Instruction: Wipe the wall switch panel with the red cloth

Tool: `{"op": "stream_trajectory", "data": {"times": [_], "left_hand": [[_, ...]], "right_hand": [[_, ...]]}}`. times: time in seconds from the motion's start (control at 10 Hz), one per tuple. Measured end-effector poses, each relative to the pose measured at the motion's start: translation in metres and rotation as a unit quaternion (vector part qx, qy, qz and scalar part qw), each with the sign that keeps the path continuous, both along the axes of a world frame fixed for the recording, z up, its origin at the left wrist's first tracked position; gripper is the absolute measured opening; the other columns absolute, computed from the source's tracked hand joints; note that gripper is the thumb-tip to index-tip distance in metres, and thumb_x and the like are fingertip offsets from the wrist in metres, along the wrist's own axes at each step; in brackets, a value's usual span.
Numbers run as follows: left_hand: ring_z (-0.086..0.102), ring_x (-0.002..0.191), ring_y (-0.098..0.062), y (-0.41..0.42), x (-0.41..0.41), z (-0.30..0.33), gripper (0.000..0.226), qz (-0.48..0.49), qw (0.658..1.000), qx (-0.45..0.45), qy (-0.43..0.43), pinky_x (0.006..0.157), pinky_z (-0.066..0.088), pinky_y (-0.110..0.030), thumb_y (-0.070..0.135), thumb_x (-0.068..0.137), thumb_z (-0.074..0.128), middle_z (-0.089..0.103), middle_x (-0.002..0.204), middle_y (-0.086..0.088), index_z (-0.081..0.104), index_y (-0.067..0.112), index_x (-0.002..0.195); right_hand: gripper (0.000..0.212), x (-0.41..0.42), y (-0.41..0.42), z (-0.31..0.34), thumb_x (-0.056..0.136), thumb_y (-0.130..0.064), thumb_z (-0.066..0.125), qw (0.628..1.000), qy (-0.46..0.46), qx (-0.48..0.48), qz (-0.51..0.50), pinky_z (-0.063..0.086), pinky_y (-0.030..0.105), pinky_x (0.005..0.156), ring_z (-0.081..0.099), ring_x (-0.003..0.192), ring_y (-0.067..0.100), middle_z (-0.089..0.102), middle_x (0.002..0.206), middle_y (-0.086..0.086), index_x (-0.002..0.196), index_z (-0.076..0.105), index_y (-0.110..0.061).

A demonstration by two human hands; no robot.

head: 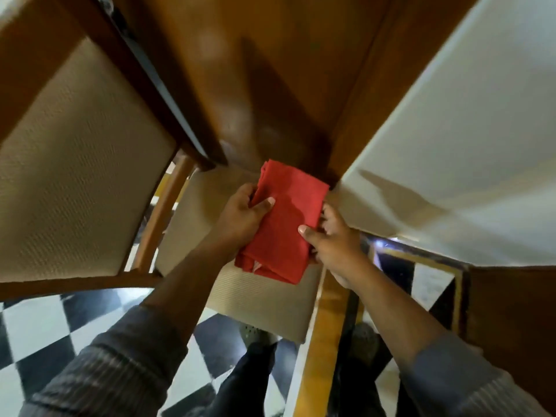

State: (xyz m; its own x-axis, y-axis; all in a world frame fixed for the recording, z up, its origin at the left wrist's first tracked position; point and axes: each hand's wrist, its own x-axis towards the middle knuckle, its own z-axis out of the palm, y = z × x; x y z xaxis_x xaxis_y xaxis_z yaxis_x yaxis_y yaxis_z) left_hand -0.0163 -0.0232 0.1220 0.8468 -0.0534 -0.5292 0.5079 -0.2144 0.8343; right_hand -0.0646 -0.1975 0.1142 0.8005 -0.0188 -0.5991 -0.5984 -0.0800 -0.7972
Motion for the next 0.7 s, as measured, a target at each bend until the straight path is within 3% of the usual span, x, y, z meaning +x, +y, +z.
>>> {"op": "stream_trajectory", "data": {"times": [0.1, 0.2, 0.3, 0.4, 0.5, 0.6, 0.7], "left_hand": [[0.066, 0.104, -0.015, 0.029, 0.002, -0.059, 0.028, -0.005, 0.999, 0.013, 0.041, 0.082, 0.055, -0.032, 0.03, 0.103, 0.058, 0.066, 0.119, 0.007, 0.053, 0.028, 0.13], [0.065, 0.109, -0.016, 0.049, 0.006, -0.124, 0.034, -0.015, 0.997, 0.043, 0.054, 0.093, 0.054, -0.039, 0.032, 0.102, 0.057, 0.064, 0.117, 0.011, 0.052, 0.027, 0.136], [0.065, 0.107, -0.016, 0.064, 0.004, -0.182, 0.025, -0.012, 0.995, 0.066, 0.075, 0.098, 0.054, -0.044, 0.029, 0.102, 0.059, 0.064, 0.109, 0.015, 0.056, 0.03, 0.126], [0.063, 0.112, -0.019, 0.072, -0.003, -0.216, 0.033, -0.017, 0.992, 0.102, 0.069, 0.1, 0.053, -0.044, 0.027, 0.101, 0.06, 0.064, 0.117, 0.006, 0.055, 0.022, 0.133], [0.064, 0.112, -0.024, 0.075, -0.008, -0.223, 0.037, -0.051, 0.986, 0.156, 0.043, 0.098, 0.054, -0.044, 0.03, 0.1, 0.062, 0.067, 0.124, -0.003, 0.055, 0.016, 0.134], [0.066, 0.109, -0.028, 0.076, -0.012, -0.21, 0.044, -0.103, 0.974, 0.196, 0.042, 0.092, 0.055, -0.043, 0.038, 0.098, 0.064, 0.068, 0.123, -0.005, 0.053, 0.016, 0.134], [0.066, 0.107, -0.034, 0.084, -0.022, -0.191, 0.053, -0.189, 0.935, 0.294, 0.054, 0.089, 0.054, -0.044, 0.051, 0.095, 0.063, 0.067, 0.121, -0.007, 0.051, 0.017, 0.133]], "right_hand": [[0.054, 0.005, 0.032, -0.063, 0.1, -0.018, 0.057, 0.998, 0.055, 0.019, 0.004, 0.061, 0.045, 0.08, 0.063, 0.113, 0.023, 0.057, 0.133, -0.001, 0.146, 0.032, -0.032], [0.053, 0.007, 0.054, -0.124, 0.099, -0.011, 0.056, 0.996, 0.084, 0.029, -0.013, 0.061, 0.042, 0.078, 0.063, 0.112, 0.022, 0.059, 0.123, -0.005, 0.145, 0.034, -0.029], [0.051, 0.007, 0.07, -0.177, 0.097, -0.006, 0.059, 0.996, 0.09, 0.017, -0.019, 0.058, 0.043, 0.086, 0.061, 0.117, 0.025, 0.059, 0.129, 0.002, 0.141, 0.04, -0.024], [0.046, 0.007, 0.078, -0.205, 0.095, -0.006, 0.062, 0.996, 0.089, -0.023, -0.011, 0.056, 0.043, 0.092, 0.063, 0.114, 0.02, 0.063, 0.127, 0.001, 0.136, 0.048, -0.02], [0.04, 0.006, 0.079, -0.208, 0.091, -0.008, 0.065, 0.995, 0.067, -0.077, 0.01, 0.054, 0.04, 0.095, 0.065, 0.108, 0.016, 0.067, 0.118, -0.003, 0.129, 0.056, -0.019], [0.036, 0.006, 0.078, -0.182, 0.092, -0.02, 0.067, 0.981, 0.058, -0.166, 0.081, 0.049, 0.025, 0.08, 0.063, 0.093, 0.012, 0.064, 0.1, -0.01, 0.126, 0.057, -0.015], [0.05, 0.004, 0.059, -0.144, 0.094, -0.029, 0.066, 0.971, 0.045, -0.214, 0.1, 0.045, 0.028, 0.084, 0.061, 0.112, 0.025, 0.064, 0.124, 0.006, 0.138, 0.05, -0.012]]}}
